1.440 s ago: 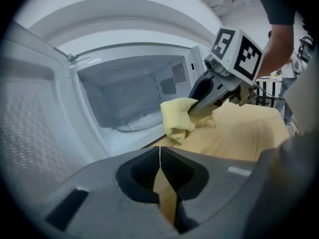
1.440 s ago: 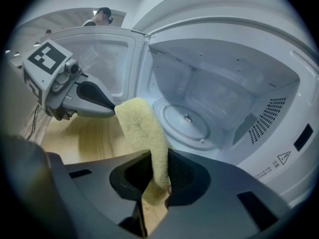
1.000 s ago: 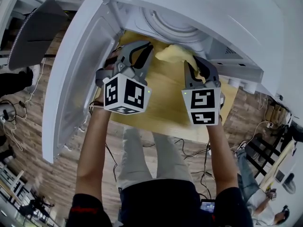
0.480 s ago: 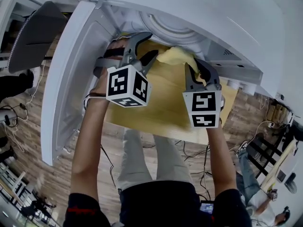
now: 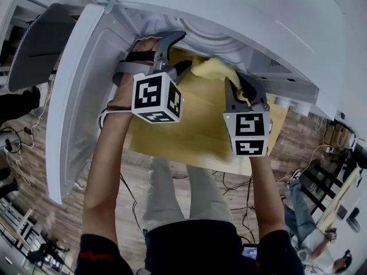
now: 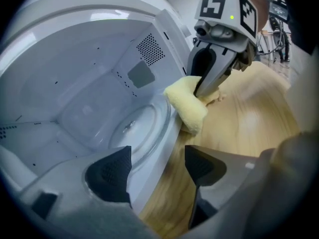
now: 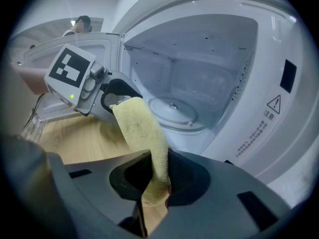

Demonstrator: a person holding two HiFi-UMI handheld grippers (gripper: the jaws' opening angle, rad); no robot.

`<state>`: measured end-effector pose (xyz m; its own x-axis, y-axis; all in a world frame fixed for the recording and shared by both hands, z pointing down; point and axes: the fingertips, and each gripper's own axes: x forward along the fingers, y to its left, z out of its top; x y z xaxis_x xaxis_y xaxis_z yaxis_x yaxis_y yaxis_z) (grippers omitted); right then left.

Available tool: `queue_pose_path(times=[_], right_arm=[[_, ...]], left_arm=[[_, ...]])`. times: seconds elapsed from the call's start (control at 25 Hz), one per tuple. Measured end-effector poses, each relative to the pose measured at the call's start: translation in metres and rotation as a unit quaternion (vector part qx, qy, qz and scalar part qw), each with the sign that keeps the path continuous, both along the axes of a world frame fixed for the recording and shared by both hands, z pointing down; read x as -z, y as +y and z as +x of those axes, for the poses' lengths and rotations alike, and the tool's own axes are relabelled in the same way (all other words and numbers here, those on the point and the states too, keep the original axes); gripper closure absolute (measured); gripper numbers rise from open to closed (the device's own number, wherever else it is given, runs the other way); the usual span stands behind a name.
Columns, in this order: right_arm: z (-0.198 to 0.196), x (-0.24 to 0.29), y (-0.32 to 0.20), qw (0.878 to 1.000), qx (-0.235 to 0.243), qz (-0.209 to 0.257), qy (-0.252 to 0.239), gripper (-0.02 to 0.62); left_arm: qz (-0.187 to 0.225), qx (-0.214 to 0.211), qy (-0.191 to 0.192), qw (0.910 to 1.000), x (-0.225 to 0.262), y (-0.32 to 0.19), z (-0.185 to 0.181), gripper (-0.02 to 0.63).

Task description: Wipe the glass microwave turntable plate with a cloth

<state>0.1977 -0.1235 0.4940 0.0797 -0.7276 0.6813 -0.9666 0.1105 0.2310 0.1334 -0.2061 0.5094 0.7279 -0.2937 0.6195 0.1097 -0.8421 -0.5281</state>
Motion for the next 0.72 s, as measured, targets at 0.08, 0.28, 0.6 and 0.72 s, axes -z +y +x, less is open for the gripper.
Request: queue_pose_path(times=[0.08, 0.28, 0.6, 0.72], right_arm=[[0.0007, -0.0009, 0.0007, 1.0, -0.002, 0.0, -0.002, 0.531], [0.0007, -0.0021, 0.0016, 1.0, -0.003, 0.0, -0.006, 0.531], [0.0025, -0.0081, 0.0035, 1.0, -0.008, -0.004, -0.012, 0.531], [0.0027, -0.0079, 0.0031, 1.0, -0.009, -0.004, -0.014, 0.531]], left_arm=[[0.0, -0.003, -0.005, 1.0, -0.0031, -0.0004, 0.0018, 0.272], [0.002, -0.008, -0.014, 0.9999, -0.0083, -0.002, 0.0036, 0.264], [0.012, -0.016, -0.013, 0.9997, -0.0091, -0.0037, 0.0072, 0.258], [0.013, -0.018, -0.009, 0.9997, -0.0093, -0.0031, 0.008, 0.258]])
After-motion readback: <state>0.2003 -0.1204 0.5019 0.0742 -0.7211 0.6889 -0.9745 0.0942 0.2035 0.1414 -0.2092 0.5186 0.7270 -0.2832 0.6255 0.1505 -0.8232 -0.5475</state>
